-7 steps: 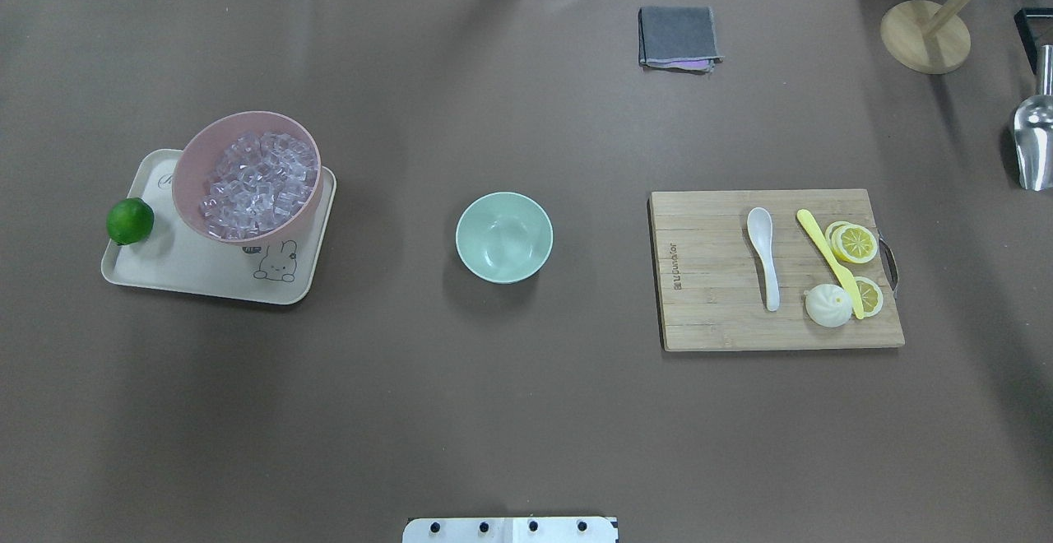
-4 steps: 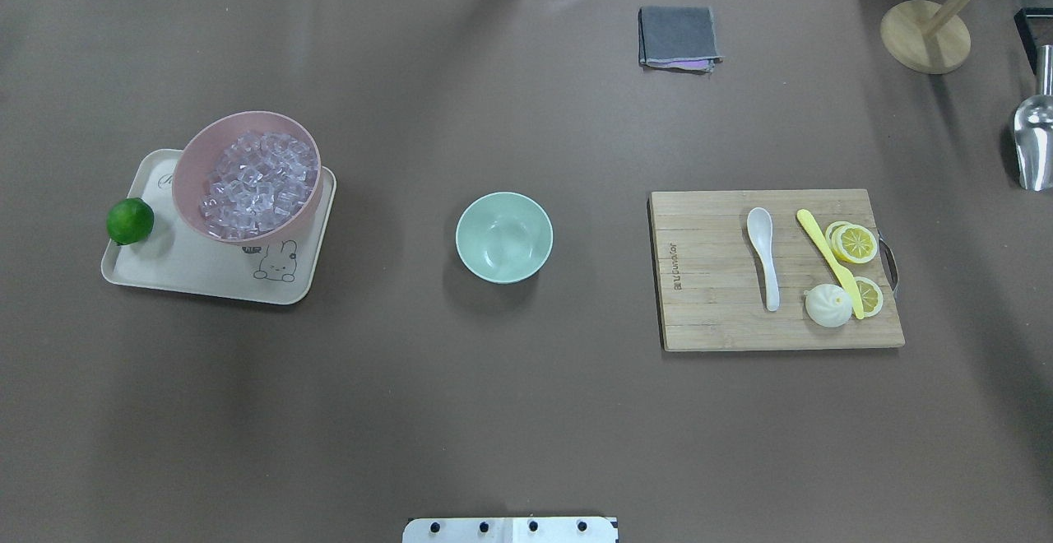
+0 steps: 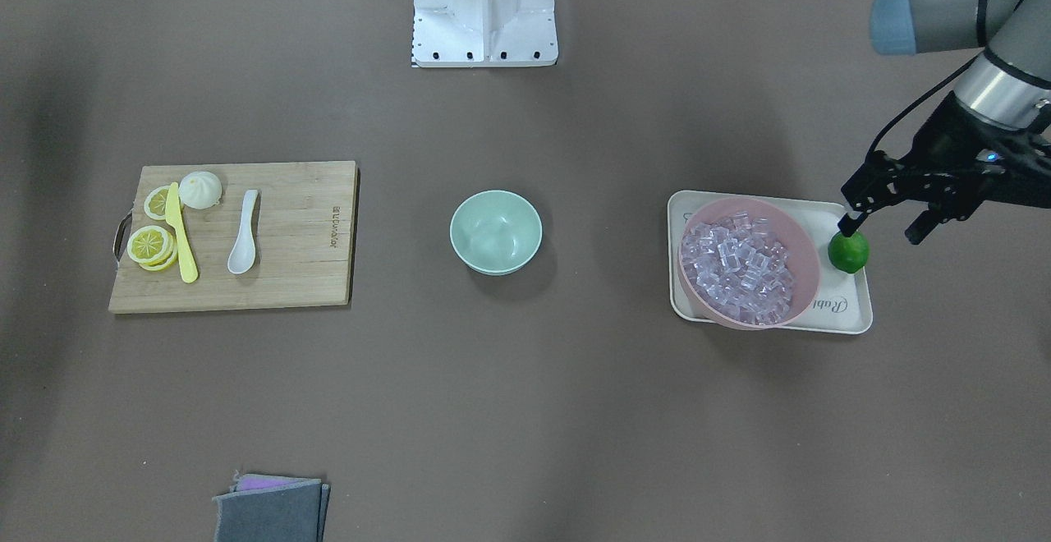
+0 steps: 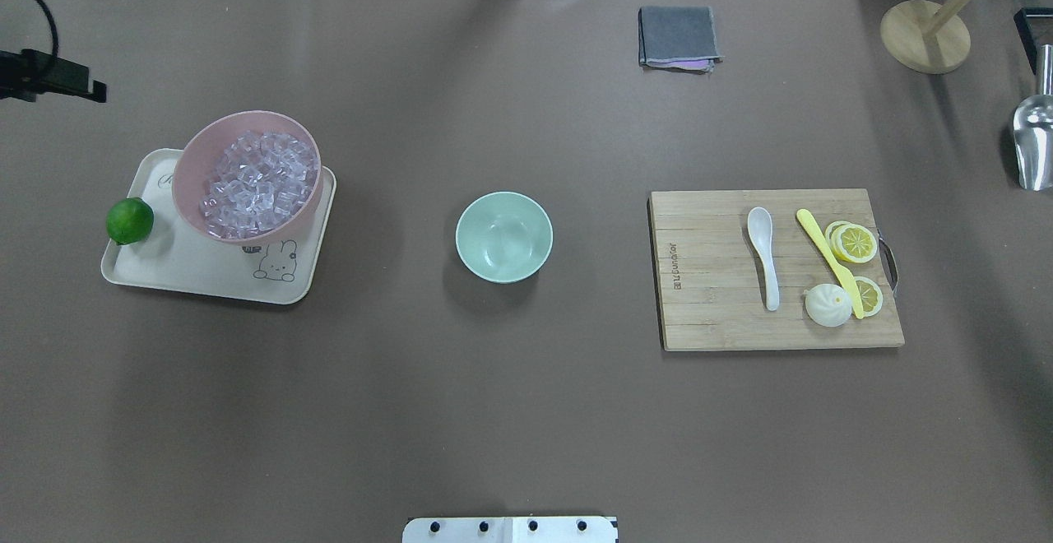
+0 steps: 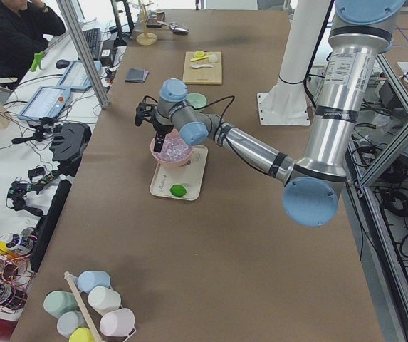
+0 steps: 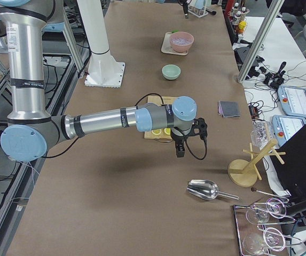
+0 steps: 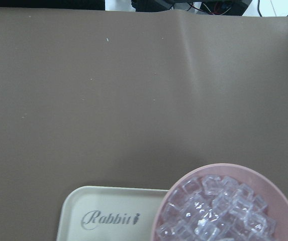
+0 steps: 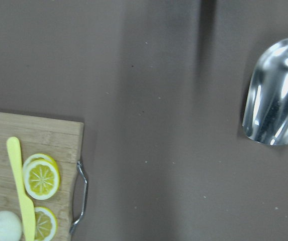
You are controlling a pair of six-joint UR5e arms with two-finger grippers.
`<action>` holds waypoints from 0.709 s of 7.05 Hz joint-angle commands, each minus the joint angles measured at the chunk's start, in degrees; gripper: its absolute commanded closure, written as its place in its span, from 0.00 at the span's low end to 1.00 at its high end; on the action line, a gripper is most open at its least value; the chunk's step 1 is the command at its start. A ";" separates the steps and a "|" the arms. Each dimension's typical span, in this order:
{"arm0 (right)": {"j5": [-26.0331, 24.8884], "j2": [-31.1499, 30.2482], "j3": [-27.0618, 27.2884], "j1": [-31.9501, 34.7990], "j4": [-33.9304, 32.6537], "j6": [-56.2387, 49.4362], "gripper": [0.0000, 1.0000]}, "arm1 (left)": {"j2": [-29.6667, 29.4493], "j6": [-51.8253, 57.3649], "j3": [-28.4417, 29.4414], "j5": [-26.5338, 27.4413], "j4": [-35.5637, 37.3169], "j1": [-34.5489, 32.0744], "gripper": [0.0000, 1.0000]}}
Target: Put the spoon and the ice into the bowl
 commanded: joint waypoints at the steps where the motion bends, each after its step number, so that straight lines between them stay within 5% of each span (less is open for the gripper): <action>1: 1.36 0.79 1.45 -2.94 6.58 13.09 0.00 | -4.95 -2.76 5.10 2.76 -0.13 4.10 0.02; 3: 0.92 0.97 1.98 -6.72 14.85 27.12 0.00 | -6.29 -4.43 6.18 7.39 -0.30 8.65 0.03; 5: -0.74 1.23 3.64 -9.89 15.05 30.58 0.00 | -6.21 -5.23 6.53 10.92 -0.31 12.71 0.10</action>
